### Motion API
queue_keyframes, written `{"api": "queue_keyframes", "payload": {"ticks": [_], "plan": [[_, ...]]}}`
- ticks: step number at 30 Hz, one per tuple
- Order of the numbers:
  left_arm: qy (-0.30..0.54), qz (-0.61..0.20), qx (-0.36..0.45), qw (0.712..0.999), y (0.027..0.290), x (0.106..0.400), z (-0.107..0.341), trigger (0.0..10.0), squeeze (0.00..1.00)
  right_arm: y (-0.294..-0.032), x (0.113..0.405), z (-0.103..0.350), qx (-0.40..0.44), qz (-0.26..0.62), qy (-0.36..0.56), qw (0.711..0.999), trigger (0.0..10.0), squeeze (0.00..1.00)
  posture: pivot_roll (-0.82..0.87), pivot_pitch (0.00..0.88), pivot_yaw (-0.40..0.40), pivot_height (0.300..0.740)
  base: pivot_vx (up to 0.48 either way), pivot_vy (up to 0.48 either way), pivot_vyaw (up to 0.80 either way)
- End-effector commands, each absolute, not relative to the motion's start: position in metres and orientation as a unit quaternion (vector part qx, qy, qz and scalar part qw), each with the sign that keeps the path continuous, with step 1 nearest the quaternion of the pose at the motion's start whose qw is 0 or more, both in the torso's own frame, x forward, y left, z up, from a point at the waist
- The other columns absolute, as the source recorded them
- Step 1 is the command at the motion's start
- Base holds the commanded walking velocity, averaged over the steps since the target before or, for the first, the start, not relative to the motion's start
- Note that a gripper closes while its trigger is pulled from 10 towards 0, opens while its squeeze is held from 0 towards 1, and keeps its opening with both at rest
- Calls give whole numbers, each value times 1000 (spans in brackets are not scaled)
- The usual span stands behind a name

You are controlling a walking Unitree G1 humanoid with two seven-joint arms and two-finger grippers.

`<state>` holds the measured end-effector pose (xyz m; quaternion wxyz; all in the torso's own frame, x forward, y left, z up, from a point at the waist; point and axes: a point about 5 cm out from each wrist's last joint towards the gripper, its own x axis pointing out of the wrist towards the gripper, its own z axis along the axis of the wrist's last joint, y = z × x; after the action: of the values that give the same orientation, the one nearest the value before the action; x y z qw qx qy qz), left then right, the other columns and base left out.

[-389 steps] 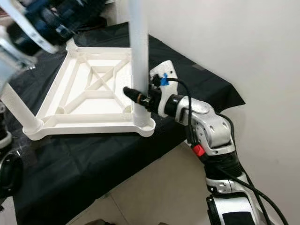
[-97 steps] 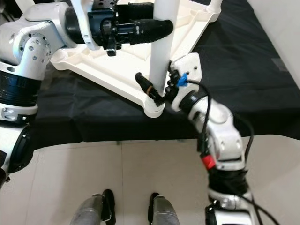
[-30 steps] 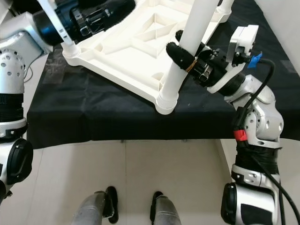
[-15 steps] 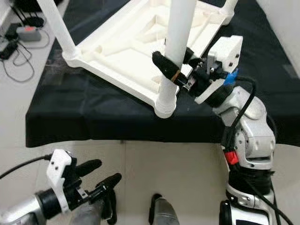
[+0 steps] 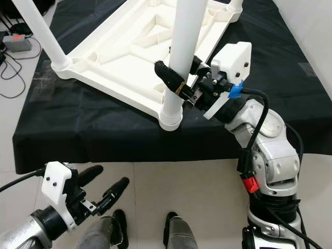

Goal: Building children table

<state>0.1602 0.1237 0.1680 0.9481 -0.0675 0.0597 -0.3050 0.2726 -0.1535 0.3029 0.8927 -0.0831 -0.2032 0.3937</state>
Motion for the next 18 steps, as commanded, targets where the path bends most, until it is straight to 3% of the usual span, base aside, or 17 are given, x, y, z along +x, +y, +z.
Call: {"api": "queue_keyframes", "payload": {"ticks": [1, 18], "plan": [[62, -308, -54, 948, 123, 157, 168, 10000, 0, -155, 285, 268, -77, 374, -99, 919, 0, 0, -79, 308, -10, 740, 0, 0, 0], [59, -303, -55, 950, 119, 157, 163, 10000, 0, -149, 296, 268, -73, 346, -50, 934, 0, 0, -87, 292, -27, 740, 0, 0, 0]]}}
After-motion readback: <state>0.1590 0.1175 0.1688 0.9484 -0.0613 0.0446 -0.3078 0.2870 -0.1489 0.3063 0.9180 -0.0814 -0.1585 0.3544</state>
